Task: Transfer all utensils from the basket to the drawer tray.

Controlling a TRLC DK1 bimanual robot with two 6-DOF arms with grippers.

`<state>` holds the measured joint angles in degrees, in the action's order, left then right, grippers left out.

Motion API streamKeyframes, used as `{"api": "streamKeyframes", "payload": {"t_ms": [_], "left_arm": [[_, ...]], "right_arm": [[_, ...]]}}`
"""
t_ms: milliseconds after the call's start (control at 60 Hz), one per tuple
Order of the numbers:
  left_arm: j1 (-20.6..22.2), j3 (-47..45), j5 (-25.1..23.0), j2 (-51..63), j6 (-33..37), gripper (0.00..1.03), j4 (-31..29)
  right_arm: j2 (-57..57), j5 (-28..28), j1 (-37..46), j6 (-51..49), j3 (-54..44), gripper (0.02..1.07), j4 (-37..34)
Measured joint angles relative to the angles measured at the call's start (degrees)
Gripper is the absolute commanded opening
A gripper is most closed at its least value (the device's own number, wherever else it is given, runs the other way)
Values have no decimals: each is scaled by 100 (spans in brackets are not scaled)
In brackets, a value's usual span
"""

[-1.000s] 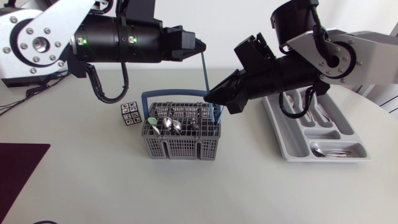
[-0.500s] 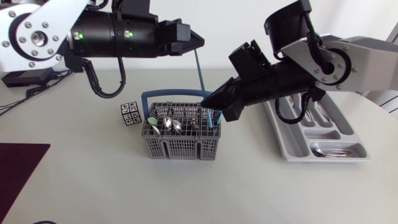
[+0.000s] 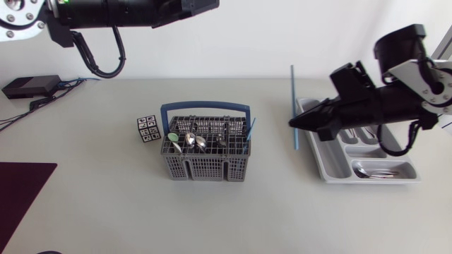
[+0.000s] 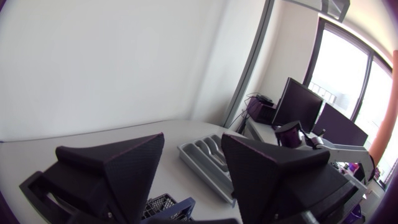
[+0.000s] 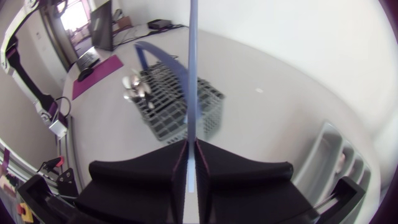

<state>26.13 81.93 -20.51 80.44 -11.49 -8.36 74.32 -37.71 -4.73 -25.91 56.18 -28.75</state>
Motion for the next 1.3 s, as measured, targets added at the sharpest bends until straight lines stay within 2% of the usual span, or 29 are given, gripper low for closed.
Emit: {"api": "streamKeyframes", "payload": {"t_ms": [83,200,467,567,650,683,783,883,1000,1217,1300], "left_arm": [[146,-13,321,66,249,68,-109],[527,-131,739,129,686,68,-219],[1078,-522,1213,284,1443,68,-407],[1174,-693,1346,302,1659,69,-474],[1246,-831,1484,302,1829,69,-483],[1268,-896,1493,302,1904,69,-485],[1307,-1088,1532,302,2037,69,-485],[1318,-1272,1602,304,2135,69,-466],[1362,-1499,1679,304,2260,69,-380],[1408,-1829,1751,304,2424,68,-245],[1408,-1895,1794,304,2487,68,-216]], "right_arm": [[114,52,719,-33,17,7,-22],[726,402,1438,-33,175,7,-20],[2262,1038,1921,173,496,8,28],[2616,1102,1921,291,629,21,31],[2811,1167,1915,365,726,27,50],[2865,1189,1915,385,756,32,50],[2889,1215,1902,411,776,57,52],[2874,1250,1853,452,785,72,68],[2634,1182,1727,450,752,72,76],[1532,330,1038,426,494,71,229],[1255,179,649,431,455,71,374]]}}
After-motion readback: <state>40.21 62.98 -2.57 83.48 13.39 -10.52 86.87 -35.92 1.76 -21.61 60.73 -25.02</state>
